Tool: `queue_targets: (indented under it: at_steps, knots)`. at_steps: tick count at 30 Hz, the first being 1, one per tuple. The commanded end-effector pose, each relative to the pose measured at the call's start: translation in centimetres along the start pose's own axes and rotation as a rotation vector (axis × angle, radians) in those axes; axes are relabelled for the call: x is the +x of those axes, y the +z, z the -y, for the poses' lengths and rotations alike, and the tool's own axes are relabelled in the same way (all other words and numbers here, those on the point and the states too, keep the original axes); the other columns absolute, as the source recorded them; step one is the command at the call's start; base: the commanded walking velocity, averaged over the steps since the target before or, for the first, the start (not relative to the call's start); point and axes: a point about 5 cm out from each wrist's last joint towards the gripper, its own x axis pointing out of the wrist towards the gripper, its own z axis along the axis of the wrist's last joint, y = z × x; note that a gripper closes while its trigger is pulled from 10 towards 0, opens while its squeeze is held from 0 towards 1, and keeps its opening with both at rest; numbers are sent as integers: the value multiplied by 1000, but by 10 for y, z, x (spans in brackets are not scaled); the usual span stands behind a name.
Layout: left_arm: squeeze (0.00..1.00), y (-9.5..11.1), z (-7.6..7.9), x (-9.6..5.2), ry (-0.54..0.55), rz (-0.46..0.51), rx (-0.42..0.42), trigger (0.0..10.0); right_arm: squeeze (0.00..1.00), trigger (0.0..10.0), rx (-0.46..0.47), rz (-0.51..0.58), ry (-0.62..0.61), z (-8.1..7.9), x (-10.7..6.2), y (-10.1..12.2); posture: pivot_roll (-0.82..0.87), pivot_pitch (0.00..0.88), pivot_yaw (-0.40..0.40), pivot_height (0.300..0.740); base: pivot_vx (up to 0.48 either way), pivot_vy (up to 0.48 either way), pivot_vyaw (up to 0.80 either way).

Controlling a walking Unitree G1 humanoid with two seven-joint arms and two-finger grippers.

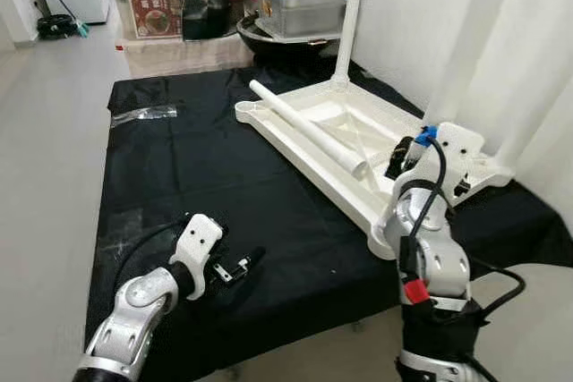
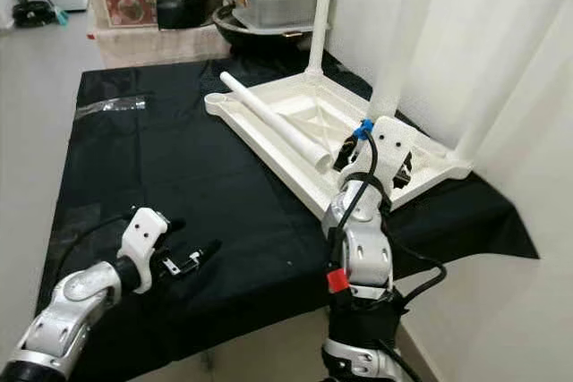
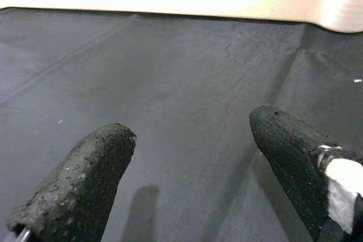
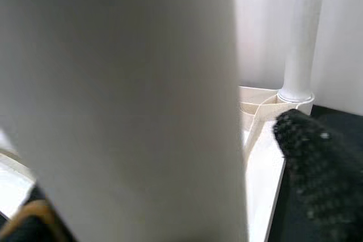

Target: Building children table

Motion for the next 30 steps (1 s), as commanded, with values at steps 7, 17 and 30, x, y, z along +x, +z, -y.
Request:
queue_targets:
  at_steps: [7, 17, 30]
  knots:
    - [0, -4, 2, 1, -15, -16, 2, 10000, 600, 10000, 47, 26, 20, -6, -1, 15, -23, 0, -76, 740, 0, 0, 0]
    - [0, -3, 1, 1, -22, -18, 4, 10000, 1000, 10000, 56, 109, 77, -6, -4, 38, -26, 0, -67, 740, 0, 0, 0]
    - [0, -4, 1, 2, -30, -20, -2, 10000, 1000, 10000, -82, 144, 179, 27, 9, 48, -48, 0, -56, 740, 0, 0, 0]
